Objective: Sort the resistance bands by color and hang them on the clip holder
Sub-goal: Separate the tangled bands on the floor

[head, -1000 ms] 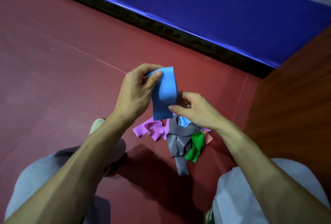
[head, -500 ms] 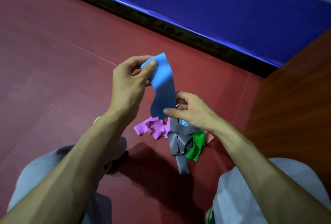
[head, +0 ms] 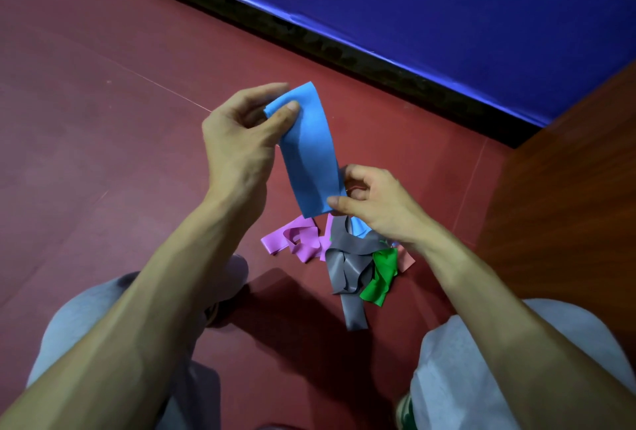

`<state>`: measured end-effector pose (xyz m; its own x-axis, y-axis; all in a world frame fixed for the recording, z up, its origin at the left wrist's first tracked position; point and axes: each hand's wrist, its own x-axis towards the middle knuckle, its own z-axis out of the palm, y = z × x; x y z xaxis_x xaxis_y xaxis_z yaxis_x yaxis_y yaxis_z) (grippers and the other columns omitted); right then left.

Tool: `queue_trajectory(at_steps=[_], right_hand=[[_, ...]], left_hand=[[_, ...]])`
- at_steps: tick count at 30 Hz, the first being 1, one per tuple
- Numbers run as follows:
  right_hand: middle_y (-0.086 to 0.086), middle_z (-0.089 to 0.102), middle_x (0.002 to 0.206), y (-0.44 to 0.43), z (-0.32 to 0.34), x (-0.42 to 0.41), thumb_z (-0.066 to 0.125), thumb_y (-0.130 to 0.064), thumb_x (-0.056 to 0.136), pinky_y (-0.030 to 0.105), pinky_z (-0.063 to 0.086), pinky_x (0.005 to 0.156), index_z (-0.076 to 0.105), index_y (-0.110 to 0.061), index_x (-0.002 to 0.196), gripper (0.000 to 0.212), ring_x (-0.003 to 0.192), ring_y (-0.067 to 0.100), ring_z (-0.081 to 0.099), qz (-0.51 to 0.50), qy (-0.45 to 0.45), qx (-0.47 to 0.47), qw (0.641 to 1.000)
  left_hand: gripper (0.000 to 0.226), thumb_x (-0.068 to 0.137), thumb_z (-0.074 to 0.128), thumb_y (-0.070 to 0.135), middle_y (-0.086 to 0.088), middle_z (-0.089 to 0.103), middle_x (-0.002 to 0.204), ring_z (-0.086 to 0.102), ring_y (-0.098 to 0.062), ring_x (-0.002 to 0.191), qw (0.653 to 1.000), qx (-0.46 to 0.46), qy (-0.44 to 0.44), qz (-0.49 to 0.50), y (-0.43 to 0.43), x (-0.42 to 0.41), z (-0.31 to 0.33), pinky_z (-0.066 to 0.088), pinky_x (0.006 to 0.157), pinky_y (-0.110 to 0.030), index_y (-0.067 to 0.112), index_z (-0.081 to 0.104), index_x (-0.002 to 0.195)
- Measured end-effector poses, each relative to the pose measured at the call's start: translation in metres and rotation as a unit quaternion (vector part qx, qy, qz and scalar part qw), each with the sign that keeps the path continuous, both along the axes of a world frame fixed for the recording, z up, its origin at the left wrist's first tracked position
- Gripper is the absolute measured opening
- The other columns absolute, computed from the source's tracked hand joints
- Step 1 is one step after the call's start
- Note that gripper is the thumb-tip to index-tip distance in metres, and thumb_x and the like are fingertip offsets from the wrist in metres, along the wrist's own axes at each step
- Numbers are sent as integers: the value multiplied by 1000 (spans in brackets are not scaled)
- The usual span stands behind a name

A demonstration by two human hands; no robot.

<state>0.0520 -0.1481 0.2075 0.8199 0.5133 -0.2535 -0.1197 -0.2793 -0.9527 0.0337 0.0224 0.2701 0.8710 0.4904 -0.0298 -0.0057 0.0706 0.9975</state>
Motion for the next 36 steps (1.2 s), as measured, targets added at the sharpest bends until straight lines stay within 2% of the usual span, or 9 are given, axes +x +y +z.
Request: queue_trajectory(at_steps=[4, 9, 13, 20, 23, 26, 29, 32, 36], right_hand=[[3, 67, 87, 2, 1, 0, 61, 11, 85, 36, 57, 82, 61, -14, 89, 26, 78, 20, 68, 1, 13, 25, 1000], [7, 70, 82, 4, 0, 0, 59, 9, 87, 36, 59, 80, 63, -13, 90, 23, 74, 23, 70, -3, 32, 39, 999], [10, 70, 75, 5, 1, -1, 57, 10, 88, 30, 59, 73, 63, -7, 89, 17, 65, 17, 70, 2, 40, 39, 998], [-1, 69, 63, 2, 4, 3, 58, 11, 87, 18, 53, 58, 63, -11, 78, 24, 57, 10, 68, -19, 13, 5, 1000], [0, 70, 78, 0, -1, 4, 64, 2, 86, 26, 55, 69, 63, -20, 83, 22, 69, 7, 67, -27, -30, -43, 998], [-12, 67, 100, -6, -2, 6, 69, -4, 83, 32, 53, 91, 60, -30, 101, 32, 97, 3, 64, -20, -73, -85, 994], [-11, 64, 109, -8, 9, 7, 65, -2, 84, 29, 52, 91, 58, -24, 115, 39, 106, 3, 60, -58, -110, -44, 991], [-14, 66, 102, -10, 22, 9, 61, -16, 85, 21, 49, 85, 63, -25, 106, 23, 95, 1, 60, -85, -137, 9, 987], [-16, 67, 78, -11, 24, 8, 64, -22, 84, 18, 46, 69, 67, -30, 86, 9, 71, -2, 58, -76, -163, 19, 984]], left_hand=[[21, 79, 73, 3, 4, 71, 85, 63, -2, 72, 1000, 23, -12, 17, 0, 0, 3, 47, 66, -17, 20, 70, 92], [17, 82, 71, 6, 5, 70, 87, 63, -2, 76, 999, 39, -20, 19, 1, -1, 4, 48, 68, -18, 18, 70, 94], [18, 82, 71, 5, 7, 71, 87, 63, -2, 77, 998, 43, -24, 27, 2, -2, 4, 49, 70, -19, 19, 70, 93], [19, 81, 71, 2, 6, 70, 87, 62, -2, 75, 998, 47, -32, 39, 0, -1, 4, 47, 71, -17, 17, 71, 92], [23, 79, 73, 2, 12, 70, 80, 61, 0, 71, 997, 68, -17, 15, 0, 0, 3, 48, 68, -16, 22, 71, 89], [28, 76, 76, 7, 20, 68, 70, 55, 3, 65, 986, 154, 26, -65, -3, -2, -1, 47, 67, -15, 32, 70, 86], [28, 75, 78, 9, 8, 64, 67, 50, -2, 58, 953, 261, 50, -143, -10, -6, -8, 46, 61, -20, 29, 70, 93], [33, 75, 78, 10, -3, 68, 71, 61, -16, 68, 936, 305, 61, -164, -15, -7, -11, 51, 67, -33, 24, 67, 102], [38, 74, 81, 15, -6, 70, 77, 66, -21, 75, 941, 273, 76, -182, -15, -6, -12, 55, 70, -39, 25, 64, 107]])
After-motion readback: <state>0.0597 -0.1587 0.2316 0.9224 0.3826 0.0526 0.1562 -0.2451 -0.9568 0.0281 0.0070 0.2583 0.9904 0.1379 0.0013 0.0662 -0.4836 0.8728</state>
